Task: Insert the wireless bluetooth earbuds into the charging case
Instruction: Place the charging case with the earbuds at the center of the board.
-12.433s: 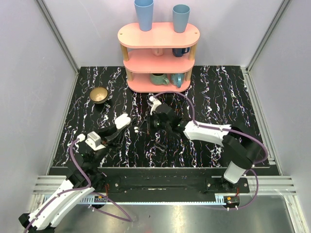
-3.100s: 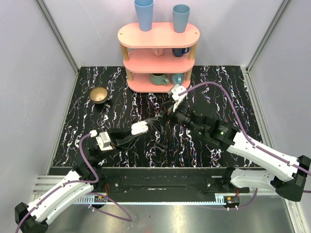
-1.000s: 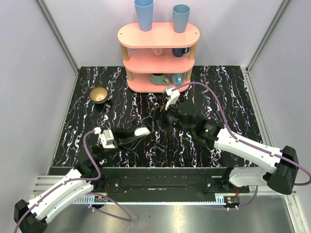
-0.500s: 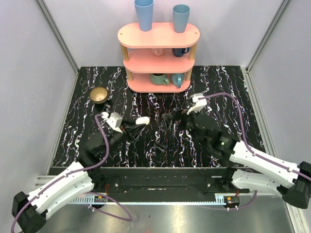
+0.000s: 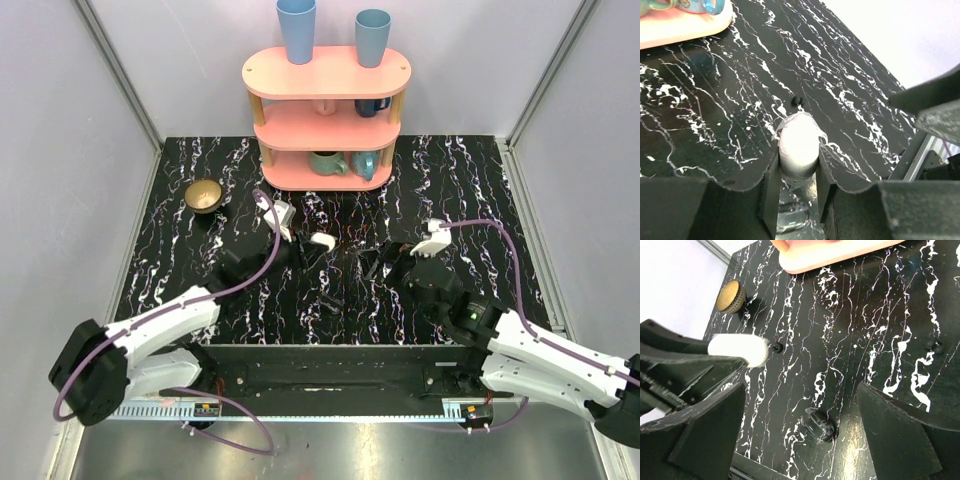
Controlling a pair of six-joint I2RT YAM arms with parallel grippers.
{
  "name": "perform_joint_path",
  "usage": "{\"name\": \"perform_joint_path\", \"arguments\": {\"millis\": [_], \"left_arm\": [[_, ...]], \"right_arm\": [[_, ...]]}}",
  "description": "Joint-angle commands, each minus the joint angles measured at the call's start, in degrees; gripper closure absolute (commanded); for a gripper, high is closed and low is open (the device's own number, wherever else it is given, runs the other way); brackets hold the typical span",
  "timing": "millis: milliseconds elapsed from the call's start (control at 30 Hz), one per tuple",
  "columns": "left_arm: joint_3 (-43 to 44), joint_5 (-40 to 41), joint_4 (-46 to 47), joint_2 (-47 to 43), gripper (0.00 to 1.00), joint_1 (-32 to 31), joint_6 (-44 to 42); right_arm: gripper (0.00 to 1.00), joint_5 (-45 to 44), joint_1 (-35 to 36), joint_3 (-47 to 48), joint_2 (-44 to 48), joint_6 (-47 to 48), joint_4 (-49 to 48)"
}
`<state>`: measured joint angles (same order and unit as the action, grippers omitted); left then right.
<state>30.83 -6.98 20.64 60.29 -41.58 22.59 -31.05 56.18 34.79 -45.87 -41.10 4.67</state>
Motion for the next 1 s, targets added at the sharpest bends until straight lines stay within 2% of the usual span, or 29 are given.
{"name": "perform_joint_path", "arguments": {"millis": [0, 133, 333, 633, 833, 967], "left_arm": [[5.1, -4.2, 9.1, 5.9, 1.00, 1.5, 6.2], [7.9, -8.7, 10.4, 12.9, 1.00, 4.2, 10.1], [10.4, -7.9, 11.5, 18.3, 1.00, 5.0, 13.1], [12.1, -13.3, 20.0, 30.5, 1.00, 7.8, 22.8], [13.4, -11.0, 18.5, 35.2, 1.00, 8.4, 24.0], [13.8, -8.4, 16.5, 37.3, 0.96, 8.6, 25.2]], "right_arm": [[0.00, -3.1, -0.2, 0.4, 3.2, -0.6, 0.3], [0.00, -3.3, -0.4, 1.9, 3.9, 3.9, 2.3], [0.00, -9.0, -0.4, 6.2, 4.1, 2.8, 9.2], [0.00, -12.2, -0.4, 5.8, 7.9, 4.6, 10.1], [0.00, -11.8, -0.5, 5.3, 8.8, 3.6, 10.2], [0.00, -10.9, -0.5, 5.6, 8.4, 3.7, 10.4]]}}
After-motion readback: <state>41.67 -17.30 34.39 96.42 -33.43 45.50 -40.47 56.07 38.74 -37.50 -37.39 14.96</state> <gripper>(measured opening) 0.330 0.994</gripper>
